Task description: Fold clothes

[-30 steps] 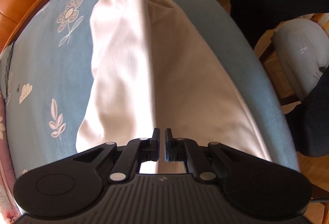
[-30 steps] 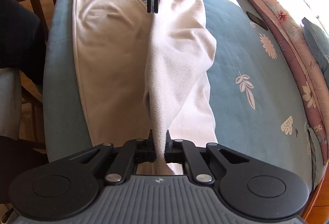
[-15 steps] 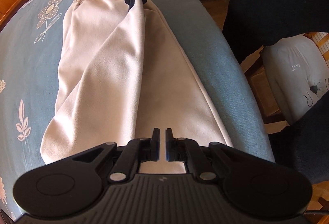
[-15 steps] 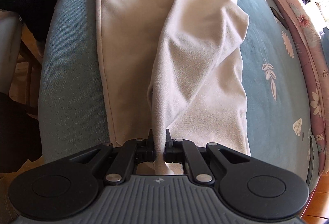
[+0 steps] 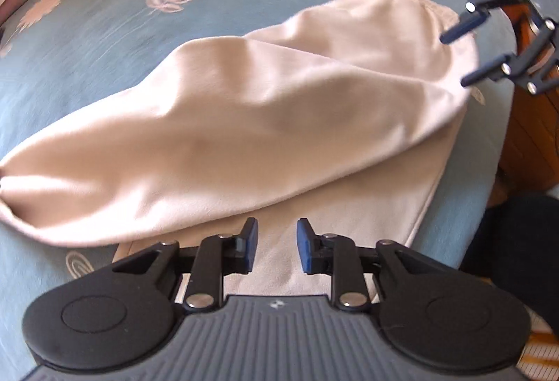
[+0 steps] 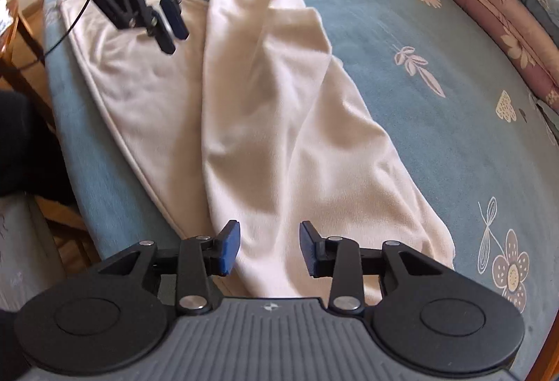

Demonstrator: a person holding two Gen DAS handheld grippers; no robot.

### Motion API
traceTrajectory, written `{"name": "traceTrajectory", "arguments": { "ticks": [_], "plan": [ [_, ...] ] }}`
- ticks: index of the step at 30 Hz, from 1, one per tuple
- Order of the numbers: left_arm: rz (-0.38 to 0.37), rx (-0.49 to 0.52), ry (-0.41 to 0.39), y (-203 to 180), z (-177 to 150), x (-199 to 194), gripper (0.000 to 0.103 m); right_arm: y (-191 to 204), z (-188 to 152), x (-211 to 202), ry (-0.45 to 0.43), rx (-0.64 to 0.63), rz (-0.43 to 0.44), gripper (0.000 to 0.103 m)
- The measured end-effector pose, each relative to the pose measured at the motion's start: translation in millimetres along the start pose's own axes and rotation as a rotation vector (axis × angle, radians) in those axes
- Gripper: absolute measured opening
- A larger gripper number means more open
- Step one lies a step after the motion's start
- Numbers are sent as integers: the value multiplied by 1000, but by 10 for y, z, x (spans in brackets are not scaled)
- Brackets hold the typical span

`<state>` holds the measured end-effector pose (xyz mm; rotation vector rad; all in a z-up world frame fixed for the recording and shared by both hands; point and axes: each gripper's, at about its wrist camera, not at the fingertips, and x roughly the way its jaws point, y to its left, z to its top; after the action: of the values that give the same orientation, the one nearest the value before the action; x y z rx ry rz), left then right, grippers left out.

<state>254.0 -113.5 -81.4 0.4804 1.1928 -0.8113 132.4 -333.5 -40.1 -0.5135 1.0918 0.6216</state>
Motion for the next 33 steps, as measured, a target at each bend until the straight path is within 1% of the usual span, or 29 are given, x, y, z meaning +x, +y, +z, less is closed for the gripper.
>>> {"name": "traceTrajectory", "arguments": {
  "ticks": [2,3,4,5,7,9,10,11,12,15,18,19,21,23,25,27,29,30,31,32,33],
  "plan": [
    [-12,-132,-36,179,-91,-54,32,-85,186,-55,-77,119,62,55],
    [-10,-178,-53,257,-135,-68,33,-108,265,-52,-114,162,87,59],
    [-8,-222,-70,334,-179,-80,33,-120,336,-24,-138,193,99,60],
    [4,-260,-81,411,-215,-80,33,-149,467,76,-167,221,87,60],
    [32,-327,-108,545,-264,-102,35,-134,662,268,-214,238,31,60],
    [38,-387,-158,674,-318,-138,43,-86,852,456,-256,254,-21,60],
    [36,-413,-191,733,-357,-151,45,-47,948,537,-283,270,-35,60],
    [39,-441,-221,786,-402,-160,50,-1,1018,609,-315,291,-43,60],
    [42,-469,-251,839,-446,-169,52,30,1069,681,-342,321,-32,60],
    [60,-523,-318,932,-555,-168,53,88,1176,933,-402,385,-9,60],
    [90,-531,-366,963,-612,-150,53,117,1174,1086,-427,451,-31,60],
    [99,-529,-380,968,-625,-143,53,108,1135,1071,-448,478,-20,60],
    [112,-510,-405,963,-609,-149,54,79,1078,1038,-477,518,0,67],
    [110,-482,-424,961,-568,-142,57,36,1058,956,-478,504,-1,67],
    [105,-482,-455,888,-586,-154,59,36,1064,843,-480,441,-22,67],
    [99,-483,-487,813,-607,-168,59,101,1035,685,-505,354,-81,67],
    [94,-484,-518,738,-628,-182,59,206,970,499,-512,305,-148,67],
    [92,-481,-539,665,-682,-219,61,263,912,394,-539,314,-178,67],
    [95,-474,-568,536,-772,-284,63,338,831,259,-561,319,-208,67],
    [97,-466,-598,402,-864,-351,71,413,735,123,-597,340,-242,67],
    [98,-459,-617,292,-949,-418,75,488,639,-12,-633,360,-275,67]
  ]
}}
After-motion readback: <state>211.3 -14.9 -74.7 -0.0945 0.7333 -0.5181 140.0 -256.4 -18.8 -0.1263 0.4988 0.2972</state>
